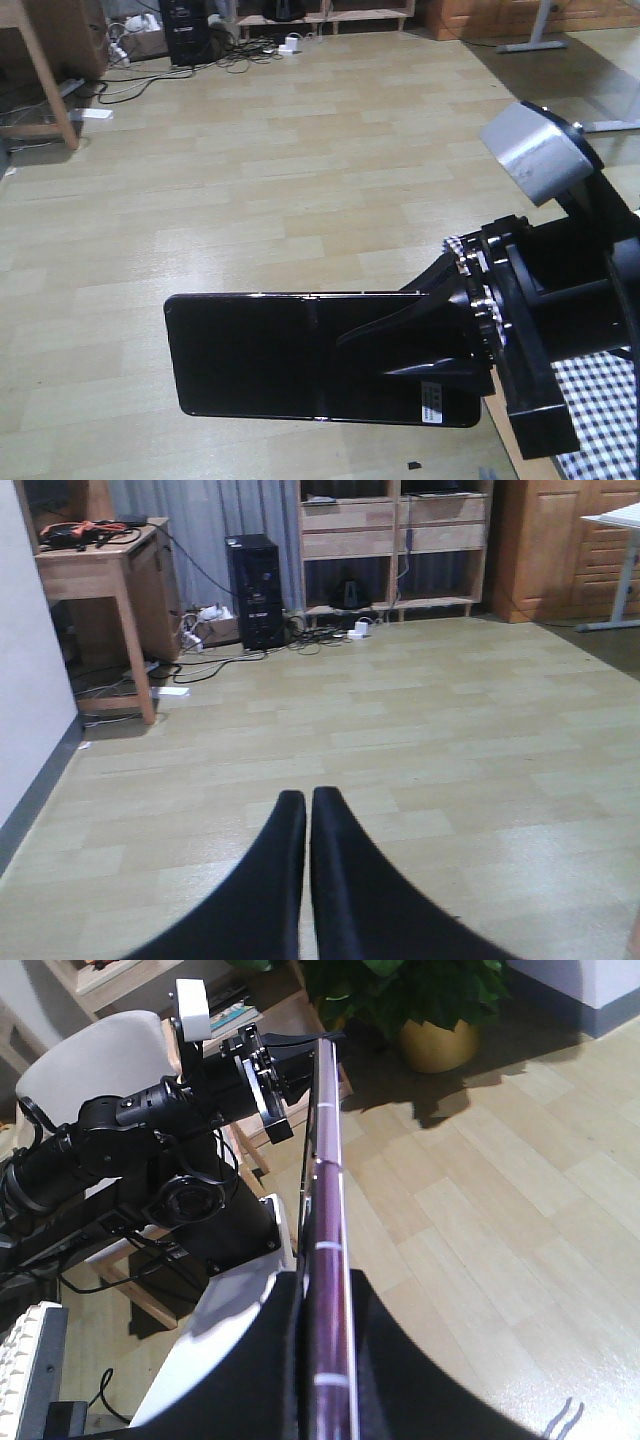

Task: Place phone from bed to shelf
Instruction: 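Hold the phone in the right gripper while the base turns away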

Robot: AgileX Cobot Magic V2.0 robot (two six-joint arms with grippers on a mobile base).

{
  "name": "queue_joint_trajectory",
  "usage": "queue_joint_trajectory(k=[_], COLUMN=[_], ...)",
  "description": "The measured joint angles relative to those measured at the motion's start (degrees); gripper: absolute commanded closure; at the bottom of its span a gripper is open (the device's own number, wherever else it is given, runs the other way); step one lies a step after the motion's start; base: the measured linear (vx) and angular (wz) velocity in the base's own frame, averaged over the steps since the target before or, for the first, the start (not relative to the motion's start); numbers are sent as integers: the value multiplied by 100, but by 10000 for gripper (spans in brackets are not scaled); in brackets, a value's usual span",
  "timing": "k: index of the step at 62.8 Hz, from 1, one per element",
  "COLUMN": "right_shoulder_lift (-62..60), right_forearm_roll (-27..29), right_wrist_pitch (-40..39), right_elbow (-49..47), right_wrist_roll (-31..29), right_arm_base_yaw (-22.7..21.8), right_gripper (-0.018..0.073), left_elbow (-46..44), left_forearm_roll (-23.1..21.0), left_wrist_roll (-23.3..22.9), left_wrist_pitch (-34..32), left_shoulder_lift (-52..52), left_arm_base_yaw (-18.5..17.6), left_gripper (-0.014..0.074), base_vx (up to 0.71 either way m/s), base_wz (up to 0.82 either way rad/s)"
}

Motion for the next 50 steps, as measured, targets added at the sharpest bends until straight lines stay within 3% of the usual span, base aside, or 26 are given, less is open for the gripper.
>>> queue_joint_trajectory(k=[50], right_shoulder_lift=[0], right_forearm_roll=[0], right_wrist_pitch=[0], right_elbow=[0], right_wrist_roll=[0], right_arm_base_yaw=[0], right_gripper=[561], left_elbow=[0], left_forearm_roll=[0], left_wrist_roll=[0], left_wrist_pitch=[0], left_shoulder_lift=[0], left_arm_base_yaw=[0], left_gripper=[595], base_vx=[11], base_wz=[12])
